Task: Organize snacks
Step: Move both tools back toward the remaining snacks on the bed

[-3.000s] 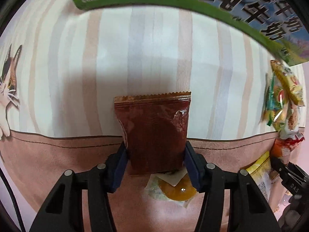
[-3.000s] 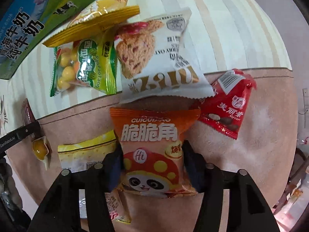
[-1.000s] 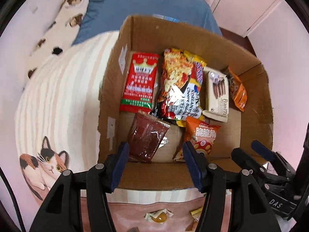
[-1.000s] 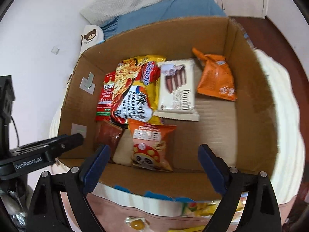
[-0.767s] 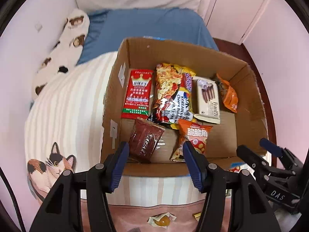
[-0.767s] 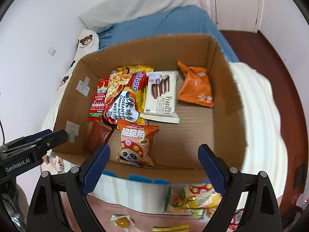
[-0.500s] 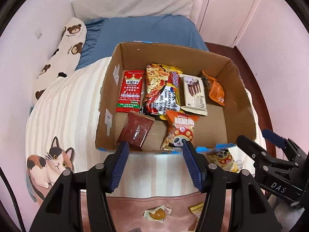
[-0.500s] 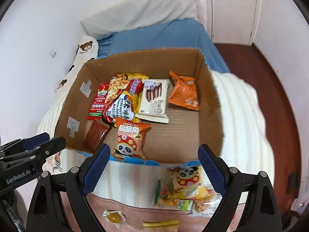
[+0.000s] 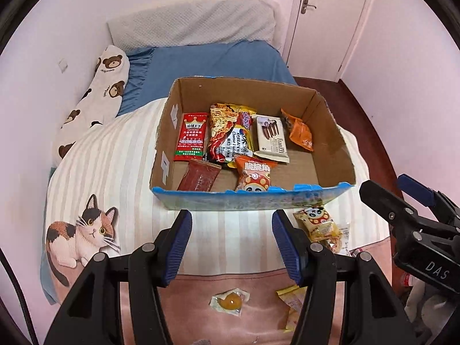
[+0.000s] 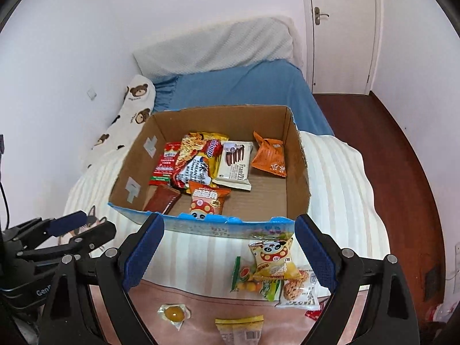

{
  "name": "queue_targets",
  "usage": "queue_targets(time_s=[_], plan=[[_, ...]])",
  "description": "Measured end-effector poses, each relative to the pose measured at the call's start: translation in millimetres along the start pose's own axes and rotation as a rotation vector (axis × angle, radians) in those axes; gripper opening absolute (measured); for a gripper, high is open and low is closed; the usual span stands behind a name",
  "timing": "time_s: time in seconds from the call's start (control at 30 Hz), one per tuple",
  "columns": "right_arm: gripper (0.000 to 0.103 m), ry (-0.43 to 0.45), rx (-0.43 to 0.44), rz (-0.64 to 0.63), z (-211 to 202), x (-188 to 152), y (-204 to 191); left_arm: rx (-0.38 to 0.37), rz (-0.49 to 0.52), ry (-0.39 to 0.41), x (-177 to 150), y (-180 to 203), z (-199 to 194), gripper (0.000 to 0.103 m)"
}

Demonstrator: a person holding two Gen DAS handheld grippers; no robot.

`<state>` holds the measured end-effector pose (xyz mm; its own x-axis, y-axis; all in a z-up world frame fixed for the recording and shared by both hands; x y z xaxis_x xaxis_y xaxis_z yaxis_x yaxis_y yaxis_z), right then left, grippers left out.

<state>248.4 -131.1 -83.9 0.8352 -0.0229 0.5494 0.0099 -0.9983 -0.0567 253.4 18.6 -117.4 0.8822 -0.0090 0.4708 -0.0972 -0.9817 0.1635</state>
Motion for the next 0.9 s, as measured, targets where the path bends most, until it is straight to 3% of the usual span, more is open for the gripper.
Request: queue_targets(time_s=[0.17,0.23,0.27,0.3,0.43,0.63,0.8,0.9], plan=[[0.094,0.004,0.014,0.025,-18.1,-9.5,0.4,-0.022,-0.012,0.000,-13.0,-1.8,-9.1,0.056],[0.094,-0.020,0.018,0.042,-20.3,-18.7,2.8,-0.019,-0.010,-0.011,-19.3,-2.6,-7.8,0.071],[0.094,-0.038,0.022,0.051,-19.7,-23.3,4.4,-0.016,-0.013,-0.015,-23.8,-4.2,-6.5,0.089],[0.094,-0.077,0.023,0.063,-15.9,-32.2,7.6,-0.012,-0.013,-0.018,-28.8,-5.8,-4.2,0.095],[0.094,-0.218,0.030,0.104,6.2,-70.5,17.4,0.015,-0.003,-0.075,-51.9,-12.9,14.4,0.095],[0.094,-0.490,0.038,0.166,68.0,-162.8,32.2,0.029,0.000,-0.211,-97.4,-25.8,58.7,0.095],[0.094,-0.608,0.052,0.219,111.3,-212.3,35.2,0.031,0.015,-0.332,-129.9,-33.0,103.3,0.095],[0.090,-0.637,0.061,0.243,126.2,-225.2,34.2,0.012,0.024,-0.418,-145.4,-33.1,133.5,0.095]])
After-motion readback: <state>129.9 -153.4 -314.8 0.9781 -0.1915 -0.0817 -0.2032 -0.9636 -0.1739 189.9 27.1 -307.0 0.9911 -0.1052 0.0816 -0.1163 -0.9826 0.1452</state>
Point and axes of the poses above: each gripper's, at about its wrist camera, not at the fingertips, and z roughly the way its jaws point, y to its right, x to its top, the point moved 3 cm from there along z, roughly the way its jaws point, and after that the axes turned 7 degrees about -x, right-handed, at the moved point
